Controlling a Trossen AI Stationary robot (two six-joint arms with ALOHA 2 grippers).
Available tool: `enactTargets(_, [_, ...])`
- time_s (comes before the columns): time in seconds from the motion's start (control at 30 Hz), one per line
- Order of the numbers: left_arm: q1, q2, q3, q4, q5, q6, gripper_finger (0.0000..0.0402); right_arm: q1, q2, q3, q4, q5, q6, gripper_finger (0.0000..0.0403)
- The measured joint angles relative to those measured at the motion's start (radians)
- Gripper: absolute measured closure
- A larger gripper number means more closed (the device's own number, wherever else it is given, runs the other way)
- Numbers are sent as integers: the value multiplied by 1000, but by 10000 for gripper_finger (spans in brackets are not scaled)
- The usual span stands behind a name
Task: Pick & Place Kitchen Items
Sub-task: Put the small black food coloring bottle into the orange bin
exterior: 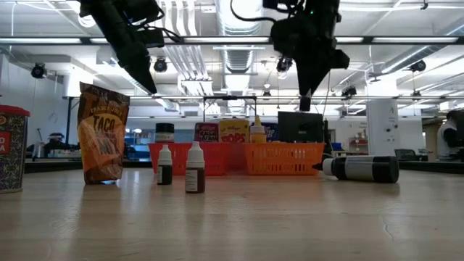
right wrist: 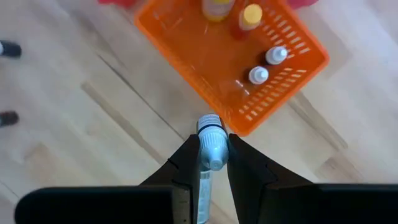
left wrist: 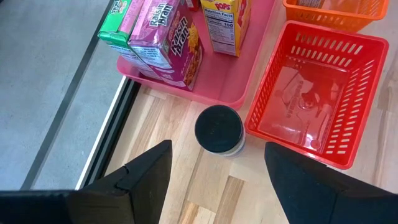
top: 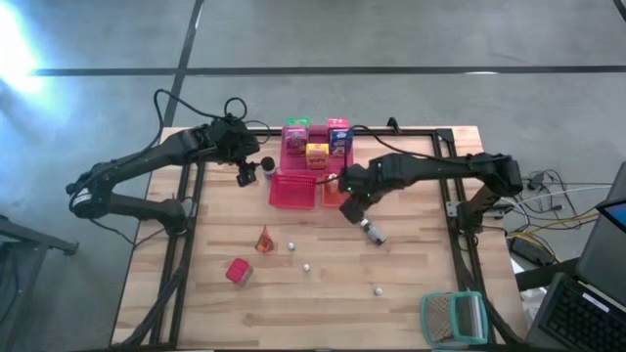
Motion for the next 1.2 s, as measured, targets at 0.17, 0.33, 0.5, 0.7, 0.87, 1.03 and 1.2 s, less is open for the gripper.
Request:
enactTargets(0.17, [0, 0, 0, 0, 0, 0, 140, -44, 48, -6, 26, 1, -55, 349])
enactTargets(0.33, [0, 0, 0, 0, 0, 0, 140, -68, 98, -10, 64, -1, -88, 349])
enactTargets(0.5, [0, 0, 0, 0, 0, 0, 140, -82, 134, -10, 87, 1, -104, 349])
enactTargets(0.7, [0, 0, 0, 0, 0, 0, 140, -108, 160, -10, 129, 2, -179, 349])
enactTargets(0.87, [0, 0, 0, 0, 0, 0, 140, -138, 161, -11, 144, 5, -225, 349])
enactTargets(1.03, [0, 0, 0, 0, 0, 0, 140, -163, 166, -11, 158, 0, -274, 349])
enactTargets(1.2, [0, 0, 0, 0, 0, 0, 140, -171, 197, -13, 162, -6, -295, 349])
